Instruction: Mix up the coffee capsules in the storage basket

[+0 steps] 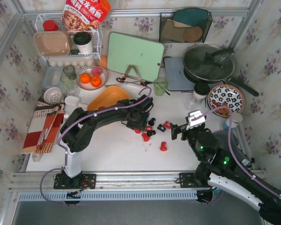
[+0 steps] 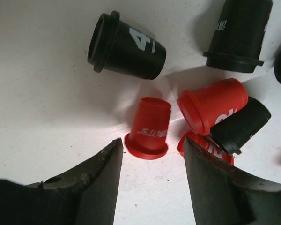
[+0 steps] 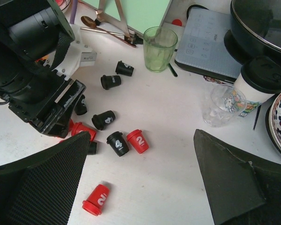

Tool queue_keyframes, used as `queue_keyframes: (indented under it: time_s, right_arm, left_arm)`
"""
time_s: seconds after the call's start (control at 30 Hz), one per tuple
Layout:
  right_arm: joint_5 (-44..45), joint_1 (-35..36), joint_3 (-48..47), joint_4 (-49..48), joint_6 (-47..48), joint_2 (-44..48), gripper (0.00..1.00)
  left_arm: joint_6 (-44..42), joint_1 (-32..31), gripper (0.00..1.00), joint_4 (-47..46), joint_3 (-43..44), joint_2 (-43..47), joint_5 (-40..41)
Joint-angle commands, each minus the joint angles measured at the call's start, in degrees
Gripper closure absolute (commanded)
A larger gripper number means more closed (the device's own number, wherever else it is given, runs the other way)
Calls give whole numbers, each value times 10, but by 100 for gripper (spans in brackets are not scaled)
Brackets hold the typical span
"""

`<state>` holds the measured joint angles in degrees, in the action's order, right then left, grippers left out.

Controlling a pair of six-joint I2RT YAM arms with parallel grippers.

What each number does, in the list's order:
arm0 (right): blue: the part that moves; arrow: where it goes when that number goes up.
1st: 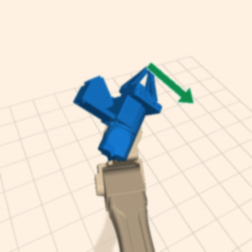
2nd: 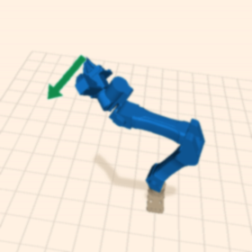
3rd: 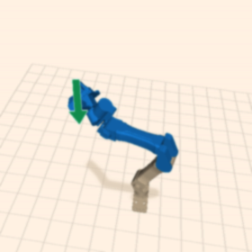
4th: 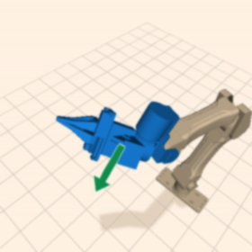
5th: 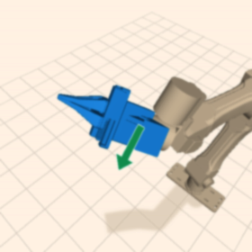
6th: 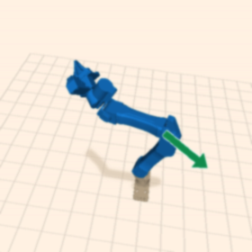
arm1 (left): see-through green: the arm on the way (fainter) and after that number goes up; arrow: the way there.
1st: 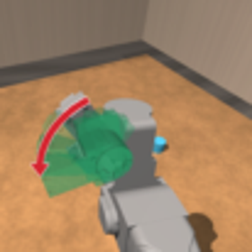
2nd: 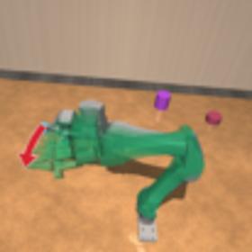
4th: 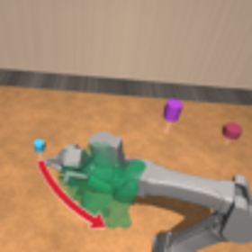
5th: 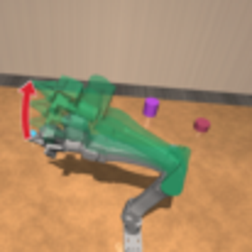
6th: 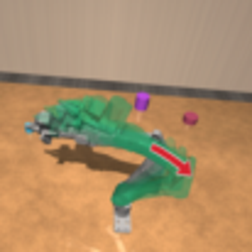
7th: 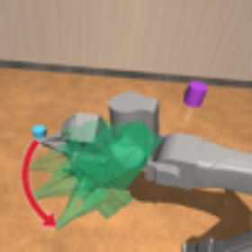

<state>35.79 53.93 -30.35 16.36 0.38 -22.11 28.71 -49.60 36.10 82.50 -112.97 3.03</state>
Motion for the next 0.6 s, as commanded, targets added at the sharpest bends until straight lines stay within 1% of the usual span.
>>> queue_keyframes:
  time_s: [0.0,0.03,0.07,0.1,0.17,0.23,0.5,0.53,0.57]
  right_arm:
    - [-3,0,0,-12,1,2,0]
    - [-3,0,0,-12,1,2,0]
    - [-3,0,0,-12,1,2,0]
    - [-2,0,0,-12,1,2,0]
    - [-2,0,1,-12,1,3,0]
    - [-2,0,1,-12,1,3,0]
    - [1,0,3,-12,4,3,0]
    - [1,0,3,-12,4,4,0]
    - [3,0,2,-12,4,5,0]
  left_arm:
    - [3,-1,43,-2,18,-13,0]
    - [3,-1,44,1,22,-17,3]
    - [2,-1,48,3,25,-21,5]
    - [0,-1,49,8,29,-24,7]
    - [-1,-1,50,15,31,-31,13]
    - [-3,-1,54,16,26,-32,19]
    - [-5,-1,56,0,10,-30,27]
    - [-6,-1,61,-6,7,-26,22]
    - [-8,-1,63,-11,5,-21,19]
